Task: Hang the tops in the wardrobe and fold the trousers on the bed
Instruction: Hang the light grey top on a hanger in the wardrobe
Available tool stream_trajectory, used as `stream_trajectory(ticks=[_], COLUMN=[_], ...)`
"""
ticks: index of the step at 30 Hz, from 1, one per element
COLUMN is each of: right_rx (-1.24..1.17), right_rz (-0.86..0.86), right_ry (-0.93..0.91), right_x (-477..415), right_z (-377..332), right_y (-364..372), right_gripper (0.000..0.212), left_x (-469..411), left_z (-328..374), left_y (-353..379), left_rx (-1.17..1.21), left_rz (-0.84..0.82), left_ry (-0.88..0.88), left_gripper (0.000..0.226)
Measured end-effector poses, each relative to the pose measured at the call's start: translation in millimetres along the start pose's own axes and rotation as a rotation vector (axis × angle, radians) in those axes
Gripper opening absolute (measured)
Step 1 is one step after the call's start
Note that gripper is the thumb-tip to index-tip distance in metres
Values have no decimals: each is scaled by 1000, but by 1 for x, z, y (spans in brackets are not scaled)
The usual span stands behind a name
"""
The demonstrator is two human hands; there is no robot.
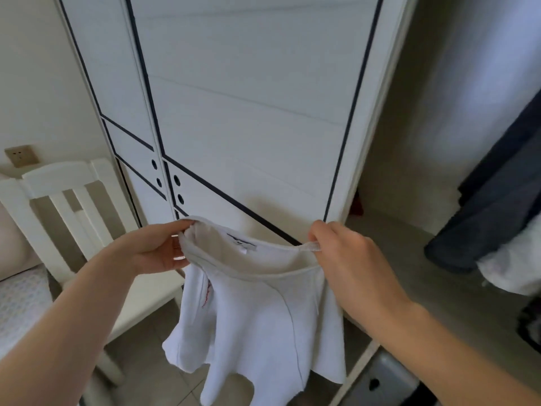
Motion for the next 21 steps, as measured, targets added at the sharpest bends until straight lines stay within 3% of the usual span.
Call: stream_trajectory(ticks=[2,6,13,17,21], right_rx=[-30,-105,74,160,219], right_rz=[82,215,362,379,399], right_ry=[-19,36,157,228,265], right_x=[17,46,83,100,110], right_z=[16,53,109,133,158], right_y=[-20,-55,-107,-135,-163], right_gripper=[10,34,34,35,31], left_x=[16,46,93,120,140], left_z=[-5,-10,-8,-3,13], left_y=[21,60,144,188,225], left_rx=[-32,-110,17,118,26], left_rz=[-42,-156,-192,-287,-383], left_ry=[28,90,114,71,131], left_gripper=[30,46,19,18,24])
Point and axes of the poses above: each hand's wrist, its own x-axis away from the middle knuckle, its own y-axis out of the palm, z = x × y, the point moved 1 cm from there along -x, towards the middle knuckle, and after that the axes turned 13 degrees about z, right-handed, at the moved point
